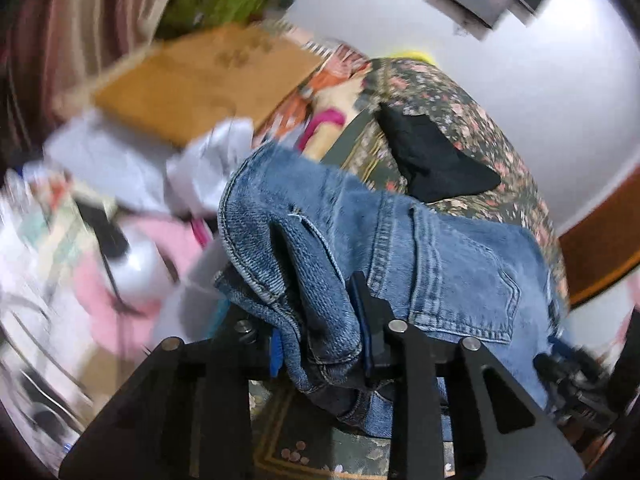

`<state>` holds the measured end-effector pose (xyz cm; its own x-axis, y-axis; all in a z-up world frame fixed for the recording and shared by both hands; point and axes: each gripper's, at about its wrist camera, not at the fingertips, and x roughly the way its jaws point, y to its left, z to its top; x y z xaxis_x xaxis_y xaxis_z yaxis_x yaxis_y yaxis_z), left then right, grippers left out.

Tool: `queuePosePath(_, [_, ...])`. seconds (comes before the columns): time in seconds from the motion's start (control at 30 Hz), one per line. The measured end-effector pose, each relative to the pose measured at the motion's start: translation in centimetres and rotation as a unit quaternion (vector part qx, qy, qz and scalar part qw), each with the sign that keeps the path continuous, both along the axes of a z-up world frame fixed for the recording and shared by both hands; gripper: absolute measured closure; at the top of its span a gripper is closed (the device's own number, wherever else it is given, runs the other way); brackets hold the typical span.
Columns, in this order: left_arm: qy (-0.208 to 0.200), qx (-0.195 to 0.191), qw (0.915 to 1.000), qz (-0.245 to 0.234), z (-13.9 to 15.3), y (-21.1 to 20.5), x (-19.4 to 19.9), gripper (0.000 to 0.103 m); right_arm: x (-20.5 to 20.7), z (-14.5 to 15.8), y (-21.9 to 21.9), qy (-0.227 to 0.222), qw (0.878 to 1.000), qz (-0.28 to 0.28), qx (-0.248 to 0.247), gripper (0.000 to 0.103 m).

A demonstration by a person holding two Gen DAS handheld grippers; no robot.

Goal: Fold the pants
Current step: 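Grasp the jeans waistband with the left tool and lift it, then fold the lifted waistband over onto the jeans with the left tool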

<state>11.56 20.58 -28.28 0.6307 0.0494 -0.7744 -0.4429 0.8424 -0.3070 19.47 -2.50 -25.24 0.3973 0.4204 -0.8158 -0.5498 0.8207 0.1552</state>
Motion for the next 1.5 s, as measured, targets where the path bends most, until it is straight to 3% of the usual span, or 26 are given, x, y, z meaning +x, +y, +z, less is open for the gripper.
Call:
queuePosePath(0.07, [-0.017, 0.043, 0.9988, -0.019, 2.4, -1.0, 0.0, 0.075, 0.0, 0.3, -0.2, 0.002, 1.0, 0.0, 0.003, 0.03])
queuePosePath(0.2, [-0.063, 0.088, 0.9927, -0.054, 7.6, -3.2, 0.2, 0.075, -0.5, 2.1, -1.6, -0.014, 1.0, -0.007, 0.023, 0.03])
queuePosePath(0.33, [-0.111, 0.13, 0.9801, -0.101, 12.9, -7.0, 0.9, 0.075, -1.0, 4.1, -4.0, -0.043, 0.998, -0.017, 0.033, 0.03])
queuePosePath(0.5, [-0.133, 0.141, 0.9711, -0.139, 16.8, -11.6, 2.9, 0.077, -1.4, 4.5, -9.0, -0.053, 0.996, -0.064, 0.04, 0.03])
queuePosePath(0.73, [-0.153, 0.124, 0.9604, -0.197, 20.7, -19.1, 6.1, 0.077, -2.2, 1.3, -18.3, -0.021, 0.987, -0.152, 0.045, 0.03])
queuePosePath(0.93, [-0.146, 0.108, 0.953, -0.243, 20.7, -25.4, 8.8, 0.077, -2.3, -0.8, -24.4, -0.007, 0.974, -0.22, 0.05, 0.03])
queuePosePath(1.17, [-0.123, 0.074, 0.943, -0.3, 18.8, -31.9, 11.0, 0.078, -1.6, -3.1, -25.5, 0.023, 0.97, -0.23, 0.079, 0.027])
queuePosePath(1.4, [-0.086, 0.044, 0.9243, -0.369, 15.5, -39.6, 12.9, 0.078, -1.8, -3.5, -25.7, 0.025, 0.968, -0.23, 0.093, 0.027])
queuePosePath(1.5, [-0.051, 0.042, 0.9143, -0.4, 12.5, -42.6, 13.5, 0.078, -1.8, -3.6, -26.0, 0.024, 0.969, -0.228, 0.096, 0.027])
